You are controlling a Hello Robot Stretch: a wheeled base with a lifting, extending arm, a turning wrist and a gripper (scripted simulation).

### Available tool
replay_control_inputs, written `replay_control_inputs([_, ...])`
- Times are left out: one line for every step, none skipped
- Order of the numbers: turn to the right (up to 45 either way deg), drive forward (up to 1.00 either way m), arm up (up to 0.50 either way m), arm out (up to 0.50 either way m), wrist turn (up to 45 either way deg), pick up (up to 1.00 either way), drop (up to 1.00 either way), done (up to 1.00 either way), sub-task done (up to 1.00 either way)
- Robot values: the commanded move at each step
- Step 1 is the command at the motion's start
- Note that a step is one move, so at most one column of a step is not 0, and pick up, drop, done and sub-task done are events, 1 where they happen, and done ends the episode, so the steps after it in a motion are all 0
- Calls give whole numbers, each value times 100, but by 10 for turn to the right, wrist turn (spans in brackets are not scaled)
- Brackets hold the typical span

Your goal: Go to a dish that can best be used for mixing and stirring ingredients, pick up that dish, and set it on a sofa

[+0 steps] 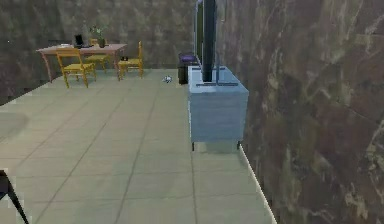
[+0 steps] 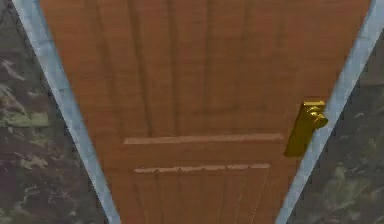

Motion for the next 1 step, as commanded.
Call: replay_control_inputs([0,75,0,0,0,0,0,0,0])
